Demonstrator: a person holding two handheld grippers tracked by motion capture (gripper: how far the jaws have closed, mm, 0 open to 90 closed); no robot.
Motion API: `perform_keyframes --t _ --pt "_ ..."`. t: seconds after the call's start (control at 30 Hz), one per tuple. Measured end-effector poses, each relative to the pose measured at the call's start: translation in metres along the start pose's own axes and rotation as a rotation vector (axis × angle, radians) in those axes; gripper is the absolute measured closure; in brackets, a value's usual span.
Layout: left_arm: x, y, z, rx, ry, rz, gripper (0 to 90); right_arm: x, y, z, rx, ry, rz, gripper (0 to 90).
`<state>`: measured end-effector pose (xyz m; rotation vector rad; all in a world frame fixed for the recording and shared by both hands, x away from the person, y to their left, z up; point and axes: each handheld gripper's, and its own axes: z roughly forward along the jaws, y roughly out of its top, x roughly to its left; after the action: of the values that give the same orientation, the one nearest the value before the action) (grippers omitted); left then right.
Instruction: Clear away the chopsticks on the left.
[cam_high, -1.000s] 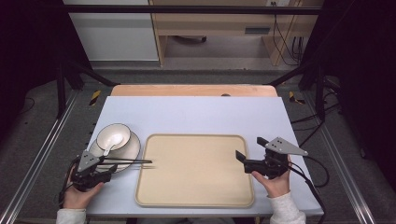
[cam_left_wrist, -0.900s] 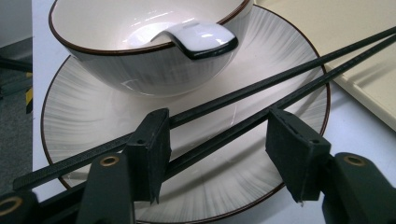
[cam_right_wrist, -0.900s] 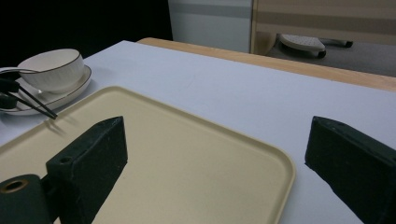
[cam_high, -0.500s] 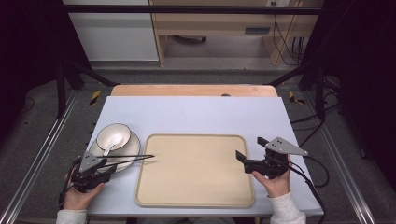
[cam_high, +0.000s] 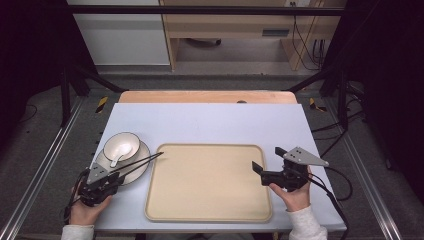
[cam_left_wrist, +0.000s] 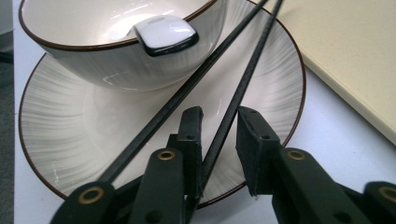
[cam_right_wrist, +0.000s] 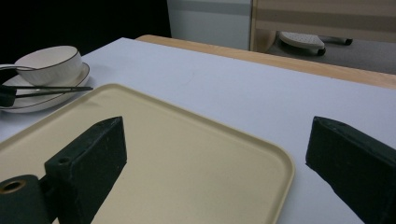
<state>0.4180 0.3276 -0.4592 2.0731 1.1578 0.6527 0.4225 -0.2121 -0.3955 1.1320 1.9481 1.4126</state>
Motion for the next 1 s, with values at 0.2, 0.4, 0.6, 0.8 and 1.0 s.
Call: perform_keyframes --t 0.2,0.4,0.6,0.8,1.0 --pt "-0.002 0.001 0.0 0.012 -0.017 0.002 78.1 0.0 0.0 0.0 0.003 0.003 0.002 5.5" --pt "-0.004 0.002 0.0 0.016 -0.024 0.004 82.6 0.0 0.0 0.0 0.002 0.001 0.001 5.4" --pt "-0.005 0.004 0.002 0.022 -0.04 -0.01 76.9 0.0 0.0 0.0 0.0 0.004 0.001 5.5" --pt "-0.003 0.011 0.006 0.039 -0.046 -0.02 75.6 0.0 0.0 0.0 0.003 0.006 0.004 5.5" --pt "-0.005 0.012 0.009 0.051 -0.057 -0.023 83.4 0.0 0.0 0.0 0.001 0.007 0.003 5.4"
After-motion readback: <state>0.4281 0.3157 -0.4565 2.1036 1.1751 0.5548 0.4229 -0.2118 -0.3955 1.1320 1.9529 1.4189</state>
